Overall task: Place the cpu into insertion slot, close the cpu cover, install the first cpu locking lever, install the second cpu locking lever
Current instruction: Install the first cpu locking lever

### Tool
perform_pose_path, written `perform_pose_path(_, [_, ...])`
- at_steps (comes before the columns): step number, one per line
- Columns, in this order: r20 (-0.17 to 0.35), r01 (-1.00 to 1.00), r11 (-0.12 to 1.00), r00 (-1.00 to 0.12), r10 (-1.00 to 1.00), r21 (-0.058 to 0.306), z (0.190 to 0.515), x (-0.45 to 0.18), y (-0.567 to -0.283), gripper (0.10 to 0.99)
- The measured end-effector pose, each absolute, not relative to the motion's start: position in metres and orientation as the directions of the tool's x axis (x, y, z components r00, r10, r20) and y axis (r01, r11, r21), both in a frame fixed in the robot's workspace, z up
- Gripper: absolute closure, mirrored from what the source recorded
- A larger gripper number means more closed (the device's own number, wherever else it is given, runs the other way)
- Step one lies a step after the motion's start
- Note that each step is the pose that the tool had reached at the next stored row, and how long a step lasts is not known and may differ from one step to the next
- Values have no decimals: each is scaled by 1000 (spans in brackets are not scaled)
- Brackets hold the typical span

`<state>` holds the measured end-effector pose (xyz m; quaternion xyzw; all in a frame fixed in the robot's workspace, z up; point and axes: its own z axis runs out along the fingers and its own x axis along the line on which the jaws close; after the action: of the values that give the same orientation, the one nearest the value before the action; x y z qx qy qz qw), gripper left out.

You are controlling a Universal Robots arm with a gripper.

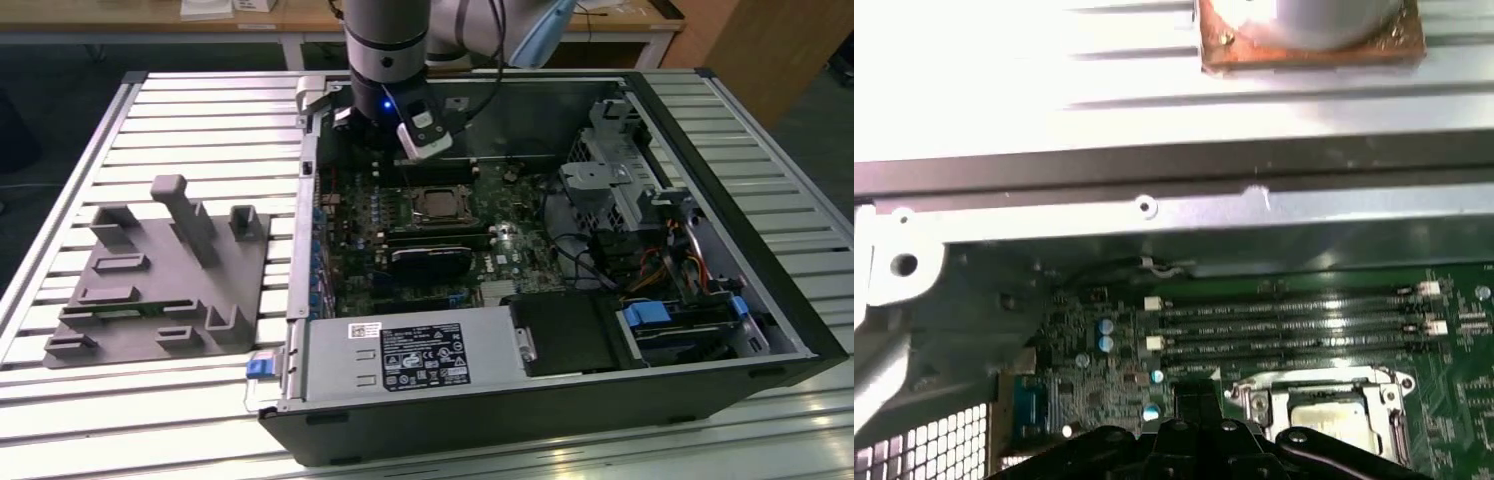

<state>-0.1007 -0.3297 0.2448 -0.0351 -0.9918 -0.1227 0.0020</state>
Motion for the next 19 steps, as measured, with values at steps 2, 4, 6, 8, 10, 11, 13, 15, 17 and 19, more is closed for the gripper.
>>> perform_pose_path(2, [14, 70, 963, -998, 69, 259, 245, -101, -330, 980])
perform_pose_path(4, [15, 70, 958, -998, 69, 277, 246, -101, -330, 980])
perform_pose_path(6, [15, 70, 958, -998, 69, 278, 246, -101, -330, 980])
perform_pose_path(8, [15, 70, 958, -998, 69, 279, 246, -101, -330, 980])
perform_pose_path(10, [15, 70, 958, -998, 69, 279, 246, -98, -330, 980])
perform_pose_path(11, [15, 70, 958, -998, 69, 279, 246, -95, -330, 980])
perform_pose_path(13, [15, 70, 958, -998, 69, 278, 246, -88, -329, 980])
perform_pose_path(15, [15, 70, 958, -998, 69, 278, 246, -81, -329, 980])
perform_pose_path(17, [15, 70, 958, -998, 69, 277, 246, -73, -328, 980])
perform_pose_path(19, [15, 70, 959, -998, 69, 275, 246, -66, -328, 980])
